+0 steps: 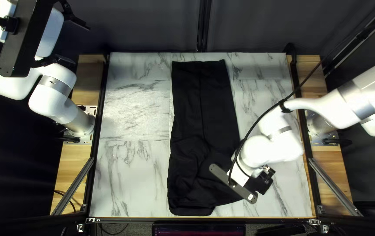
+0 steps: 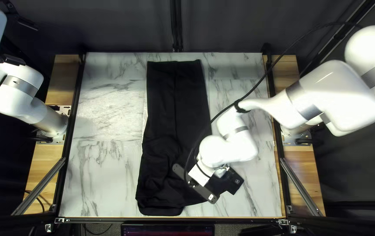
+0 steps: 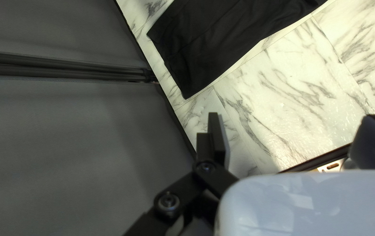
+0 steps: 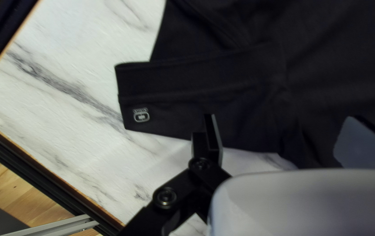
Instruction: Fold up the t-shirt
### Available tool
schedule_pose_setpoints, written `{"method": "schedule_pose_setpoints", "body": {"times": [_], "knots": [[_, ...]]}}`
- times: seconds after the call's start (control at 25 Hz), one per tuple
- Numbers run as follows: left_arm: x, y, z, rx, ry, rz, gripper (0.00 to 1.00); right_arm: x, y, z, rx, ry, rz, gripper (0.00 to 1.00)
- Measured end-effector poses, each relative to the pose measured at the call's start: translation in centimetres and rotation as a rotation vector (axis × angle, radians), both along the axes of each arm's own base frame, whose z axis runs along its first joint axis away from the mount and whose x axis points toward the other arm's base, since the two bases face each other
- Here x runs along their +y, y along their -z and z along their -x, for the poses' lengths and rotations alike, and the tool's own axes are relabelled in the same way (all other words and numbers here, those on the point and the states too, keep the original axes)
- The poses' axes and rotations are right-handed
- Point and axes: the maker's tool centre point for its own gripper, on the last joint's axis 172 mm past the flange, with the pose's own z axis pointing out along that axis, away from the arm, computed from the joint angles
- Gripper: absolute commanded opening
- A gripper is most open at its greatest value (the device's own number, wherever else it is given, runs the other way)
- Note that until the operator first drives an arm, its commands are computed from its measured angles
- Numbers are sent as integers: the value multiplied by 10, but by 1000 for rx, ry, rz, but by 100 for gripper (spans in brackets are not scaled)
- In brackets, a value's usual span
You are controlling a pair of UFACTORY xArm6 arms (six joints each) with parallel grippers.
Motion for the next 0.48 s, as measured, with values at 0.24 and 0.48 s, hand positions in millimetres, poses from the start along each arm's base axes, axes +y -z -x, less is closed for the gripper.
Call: {"method": "schedule_pose_setpoints", "body": {"times": [0.24, 0.48], "knots": [[0, 0, 0, 0, 0, 0, 100, -3, 3, -2, -11, -27, -4, 100], [0, 0, 0, 0, 0, 0, 100, -6, 15, -9, -4, -119, 0, 100]]}}
